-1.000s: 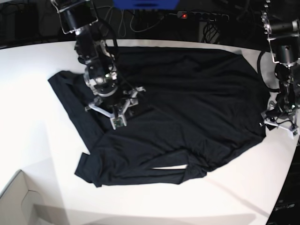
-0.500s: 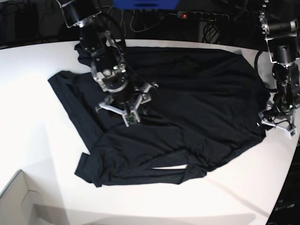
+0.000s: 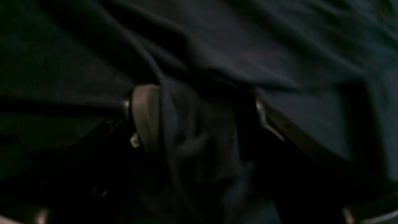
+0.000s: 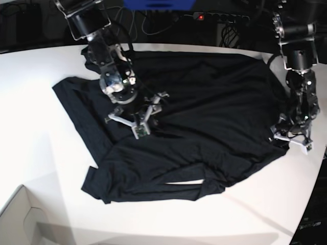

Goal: Layout the t-shirt on the table in an organized manner, then fold the t-shirt properly
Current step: 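Grasp the shirt body with both grippers and pull it flat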

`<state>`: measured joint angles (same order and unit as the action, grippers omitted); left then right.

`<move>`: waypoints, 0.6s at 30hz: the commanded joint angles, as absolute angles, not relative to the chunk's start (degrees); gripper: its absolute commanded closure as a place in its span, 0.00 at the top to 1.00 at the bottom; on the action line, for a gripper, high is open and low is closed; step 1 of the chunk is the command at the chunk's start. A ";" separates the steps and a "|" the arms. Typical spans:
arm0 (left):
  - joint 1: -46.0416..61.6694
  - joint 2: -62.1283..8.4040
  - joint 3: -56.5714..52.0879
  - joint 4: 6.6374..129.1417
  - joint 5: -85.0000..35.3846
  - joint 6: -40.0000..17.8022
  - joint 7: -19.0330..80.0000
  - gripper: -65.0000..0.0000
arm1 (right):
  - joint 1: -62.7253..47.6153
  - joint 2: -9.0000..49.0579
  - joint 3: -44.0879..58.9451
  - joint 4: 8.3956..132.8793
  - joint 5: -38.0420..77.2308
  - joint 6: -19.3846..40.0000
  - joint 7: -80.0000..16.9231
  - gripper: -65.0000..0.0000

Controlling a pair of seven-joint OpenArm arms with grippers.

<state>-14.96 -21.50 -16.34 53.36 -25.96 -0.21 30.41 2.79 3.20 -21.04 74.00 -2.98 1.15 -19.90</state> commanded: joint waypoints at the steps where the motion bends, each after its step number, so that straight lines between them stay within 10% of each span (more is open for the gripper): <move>1: -16.04 -21.41 -16.40 53.93 -26.51 -0.31 31.60 0.58 | 2.95 4.79 -19.47 73.71 -4.70 0.40 -22.02 0.55; 18: -18.15 -12.00 -16.31 65.63 -26.86 -0.31 32.13 0.57 | 4.00 8.84 -4.35 77.67 -4.44 0.40 -20.70 0.55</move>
<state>-16.36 -10.66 -15.99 63.94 -26.74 -0.21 34.24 3.22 8.34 -4.71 76.25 -4.21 1.21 -22.65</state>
